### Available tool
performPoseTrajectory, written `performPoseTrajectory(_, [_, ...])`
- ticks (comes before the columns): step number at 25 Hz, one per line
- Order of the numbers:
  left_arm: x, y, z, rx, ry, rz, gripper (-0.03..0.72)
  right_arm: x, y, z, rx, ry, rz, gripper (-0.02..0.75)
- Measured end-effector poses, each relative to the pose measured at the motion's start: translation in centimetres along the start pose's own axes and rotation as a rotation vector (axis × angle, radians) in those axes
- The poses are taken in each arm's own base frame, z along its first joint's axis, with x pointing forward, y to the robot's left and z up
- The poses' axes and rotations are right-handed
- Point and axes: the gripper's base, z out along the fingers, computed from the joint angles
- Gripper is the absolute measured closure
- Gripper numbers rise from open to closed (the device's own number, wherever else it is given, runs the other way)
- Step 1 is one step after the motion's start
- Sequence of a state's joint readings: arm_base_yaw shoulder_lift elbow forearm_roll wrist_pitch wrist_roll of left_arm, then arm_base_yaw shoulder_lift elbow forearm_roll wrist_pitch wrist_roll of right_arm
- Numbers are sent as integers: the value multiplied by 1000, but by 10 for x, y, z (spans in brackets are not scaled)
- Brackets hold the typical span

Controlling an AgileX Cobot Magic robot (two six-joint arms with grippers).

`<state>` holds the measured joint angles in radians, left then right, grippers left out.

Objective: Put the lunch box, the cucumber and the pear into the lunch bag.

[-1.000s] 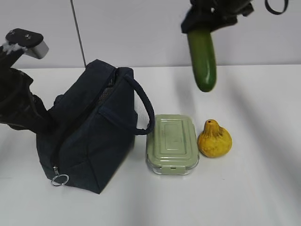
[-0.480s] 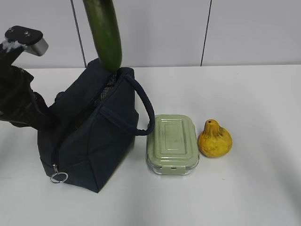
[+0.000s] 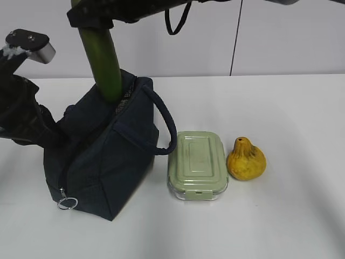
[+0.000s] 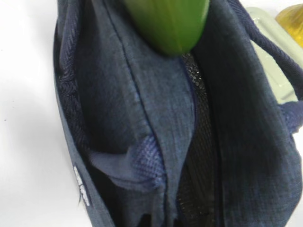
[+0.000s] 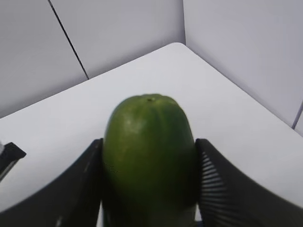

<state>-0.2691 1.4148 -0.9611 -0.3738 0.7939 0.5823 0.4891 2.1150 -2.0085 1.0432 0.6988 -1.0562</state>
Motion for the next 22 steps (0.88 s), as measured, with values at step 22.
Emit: performPoseTrajectory(22, [0, 0, 0, 1, -1, -1, 685, 15, -50, -70, 233, 347, 91, 189])
